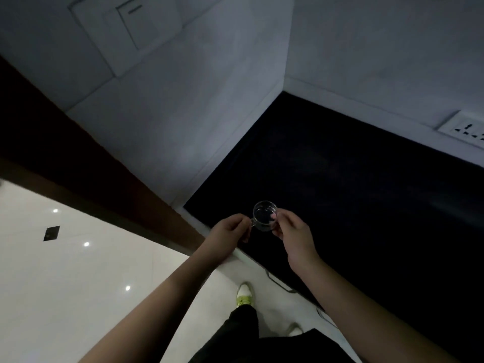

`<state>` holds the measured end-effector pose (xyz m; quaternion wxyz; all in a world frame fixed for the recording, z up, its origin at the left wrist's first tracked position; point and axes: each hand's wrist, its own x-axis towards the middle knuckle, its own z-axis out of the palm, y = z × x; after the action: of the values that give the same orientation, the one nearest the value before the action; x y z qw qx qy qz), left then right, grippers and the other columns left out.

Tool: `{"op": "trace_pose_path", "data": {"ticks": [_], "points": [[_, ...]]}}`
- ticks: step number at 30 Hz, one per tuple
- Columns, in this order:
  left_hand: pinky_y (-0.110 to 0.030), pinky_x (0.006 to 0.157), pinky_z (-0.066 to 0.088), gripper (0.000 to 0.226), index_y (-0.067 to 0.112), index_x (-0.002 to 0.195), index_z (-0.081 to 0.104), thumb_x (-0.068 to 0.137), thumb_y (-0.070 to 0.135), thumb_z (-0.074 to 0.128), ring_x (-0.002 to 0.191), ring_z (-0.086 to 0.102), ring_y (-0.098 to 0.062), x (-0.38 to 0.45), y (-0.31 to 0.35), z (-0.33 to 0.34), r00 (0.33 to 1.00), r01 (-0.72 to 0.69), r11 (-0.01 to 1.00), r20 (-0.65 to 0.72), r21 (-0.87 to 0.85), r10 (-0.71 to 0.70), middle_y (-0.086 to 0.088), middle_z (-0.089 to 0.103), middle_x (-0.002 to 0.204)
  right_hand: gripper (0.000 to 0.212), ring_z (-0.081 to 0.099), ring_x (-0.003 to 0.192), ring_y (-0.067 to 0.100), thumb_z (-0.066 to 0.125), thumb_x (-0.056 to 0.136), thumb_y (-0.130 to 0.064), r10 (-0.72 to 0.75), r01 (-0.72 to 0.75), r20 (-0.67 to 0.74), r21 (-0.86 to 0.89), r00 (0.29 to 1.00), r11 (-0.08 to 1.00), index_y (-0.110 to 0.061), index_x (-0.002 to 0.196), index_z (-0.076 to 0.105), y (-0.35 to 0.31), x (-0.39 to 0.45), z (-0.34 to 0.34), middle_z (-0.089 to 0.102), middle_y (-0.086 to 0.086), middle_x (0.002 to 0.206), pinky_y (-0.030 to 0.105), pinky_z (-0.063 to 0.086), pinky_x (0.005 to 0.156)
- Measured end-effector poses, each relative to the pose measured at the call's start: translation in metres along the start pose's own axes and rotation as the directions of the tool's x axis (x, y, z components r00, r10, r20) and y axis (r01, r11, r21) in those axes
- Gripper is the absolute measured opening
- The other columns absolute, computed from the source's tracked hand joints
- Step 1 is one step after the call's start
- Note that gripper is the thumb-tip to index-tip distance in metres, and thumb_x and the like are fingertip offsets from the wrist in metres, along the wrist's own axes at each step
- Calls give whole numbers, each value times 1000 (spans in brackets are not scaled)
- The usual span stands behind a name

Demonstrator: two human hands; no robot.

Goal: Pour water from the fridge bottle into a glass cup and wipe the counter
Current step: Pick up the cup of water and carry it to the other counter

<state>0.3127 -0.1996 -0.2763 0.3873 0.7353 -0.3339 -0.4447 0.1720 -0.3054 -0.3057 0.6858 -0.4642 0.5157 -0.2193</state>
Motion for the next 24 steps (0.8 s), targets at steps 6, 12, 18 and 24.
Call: {"op": "trace_pose_path", "data": {"ticks": [6, 12, 18, 24], "points": [[-17, 64, 45, 24, 23, 89, 65, 103, 26, 45, 74, 62, -7, 46, -11, -15, 995, 99, 995, -21, -7, -99, 3, 66, 81, 14, 67, 96, 11, 58, 96, -25, -18, 17, -93, -11, 996, 1000, -27, 99, 72, -4, 40, 27, 72, -6, 98, 24, 53, 83], [-22, 68, 43, 27, 29, 85, 65, 103, 27, 45, 76, 63, -8, 79, -20, -17, 979, 189, 981, -76, -40, -191, 5, 70, 81, 13, 68, 95, 7, 60, 94, -27, -32, 19, -128, -98, 991, 995, -32, 93, 72, 1, 79, 41, 73, -11, 96, 35, 53, 93], [-21, 65, 42, 26, 18, 83, 64, 102, 18, 46, 67, 58, -5, 107, -28, -20, 973, 197, 967, -92, -160, -213, 4, 66, 76, 17, 67, 94, 8, 57, 95, -32, 5, -28, -145, -157, 989, 987, -29, 99, 73, -1, 108, 53, 73, -10, 97, 37, 54, 93], [-23, 64, 43, 25, 16, 83, 62, 103, 18, 47, 66, 56, -8, 126, -32, -27, 975, 185, 962, -83, -201, -205, 2, 64, 75, 20, 66, 94, 8, 53, 97, -30, -21, -12, -110, -287, 994, 958, -28, 99, 73, -6, 126, 60, 71, -10, 98, 34, 52, 94]]}}
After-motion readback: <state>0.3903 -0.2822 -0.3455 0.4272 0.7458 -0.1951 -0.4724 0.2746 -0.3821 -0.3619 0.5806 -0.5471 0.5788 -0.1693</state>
